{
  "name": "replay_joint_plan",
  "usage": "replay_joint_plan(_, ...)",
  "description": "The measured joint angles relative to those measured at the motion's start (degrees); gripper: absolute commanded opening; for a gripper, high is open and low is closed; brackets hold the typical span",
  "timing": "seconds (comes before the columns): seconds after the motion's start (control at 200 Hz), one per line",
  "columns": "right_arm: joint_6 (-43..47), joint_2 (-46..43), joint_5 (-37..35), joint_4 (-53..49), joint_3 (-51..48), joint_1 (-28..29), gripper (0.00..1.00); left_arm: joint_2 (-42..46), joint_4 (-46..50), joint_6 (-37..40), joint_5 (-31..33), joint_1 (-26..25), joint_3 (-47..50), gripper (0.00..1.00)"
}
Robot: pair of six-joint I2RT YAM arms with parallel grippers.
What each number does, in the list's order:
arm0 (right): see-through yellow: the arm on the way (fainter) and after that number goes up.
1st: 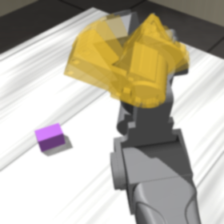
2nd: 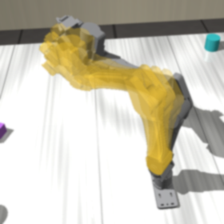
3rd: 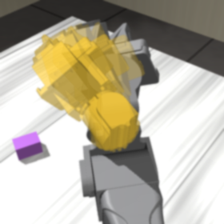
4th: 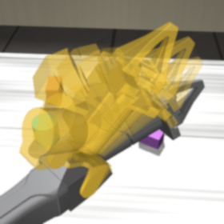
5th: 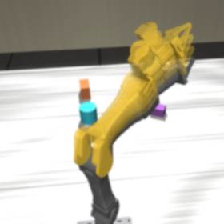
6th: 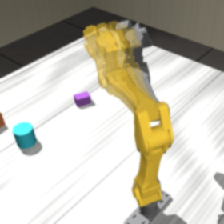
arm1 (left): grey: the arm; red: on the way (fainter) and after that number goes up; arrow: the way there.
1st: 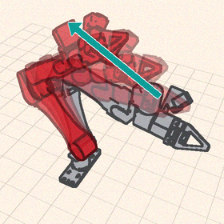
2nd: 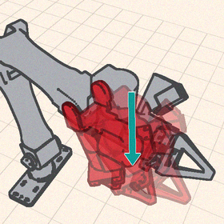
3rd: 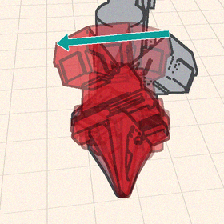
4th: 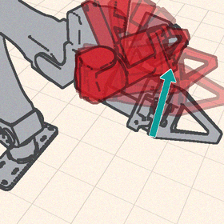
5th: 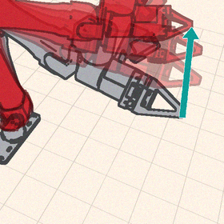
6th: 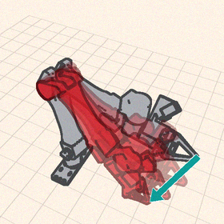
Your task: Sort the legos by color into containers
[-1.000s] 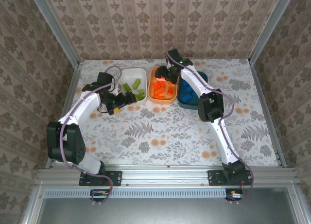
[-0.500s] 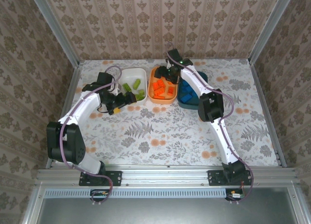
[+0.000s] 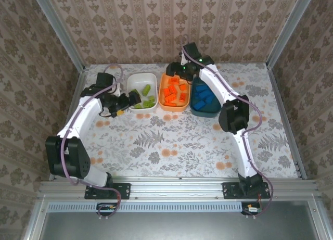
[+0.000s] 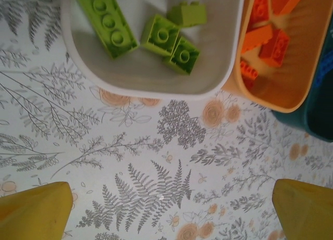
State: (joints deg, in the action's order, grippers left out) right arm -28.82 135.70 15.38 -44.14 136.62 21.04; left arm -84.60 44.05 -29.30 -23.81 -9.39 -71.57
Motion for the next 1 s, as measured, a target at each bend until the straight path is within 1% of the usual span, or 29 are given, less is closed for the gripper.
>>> replay_joint_plan(0.19, 3.13, -11.47, 0.07, 3.72, -9.11, 0.00, 0.80, 5.01, -2.03, 0.42, 0.74, 0.48, -0.07, 1.00)
replay_joint_plan(0.405, 6.84, -28.61, 0.26, 14.53, -30.95, -0.74, 0.82, 8.74, -5.92, 0.66, 1.66, 0.48, -0.07, 1.00)
replay_joint_plan(0.55, 9.68, -39.93, -0.24, 21.40, -44.96, -2.78, 0.84, 11.52, -8.52, 1.05, 3.80, 0.46, 0.90, 1.00)
replay_joint_plan(0.63, 11.17, -45.55, -0.68, 23.85, -51.08, -4.68, 0.84, 13.27, -9.07, 1.75, 6.45, 0.09, 1.51, 1.00)
replay_joint_plan(0.765, 13.57, -55.30, -2.12, 27.43, -61.81, -8.83, 0.83, 16.76, -11.80, 3.93, 12.94, -1.38, 4.26, 1.00)
replay_joint_plan(0.89, 15.02, -63.82, -3.96, 29.29, -70.93, -13.73, 0.83, 21.29, -16.83, 5.14, 19.06, -2.21, 10.91, 1.00)
replay_joint_plan(1.0, 15.80, -68.11, -5.68, 29.75, -76.11, -19.19, 0.83, 24.94, -21.16, 6.54, 24.68, -2.23, 17.49, 1.00)
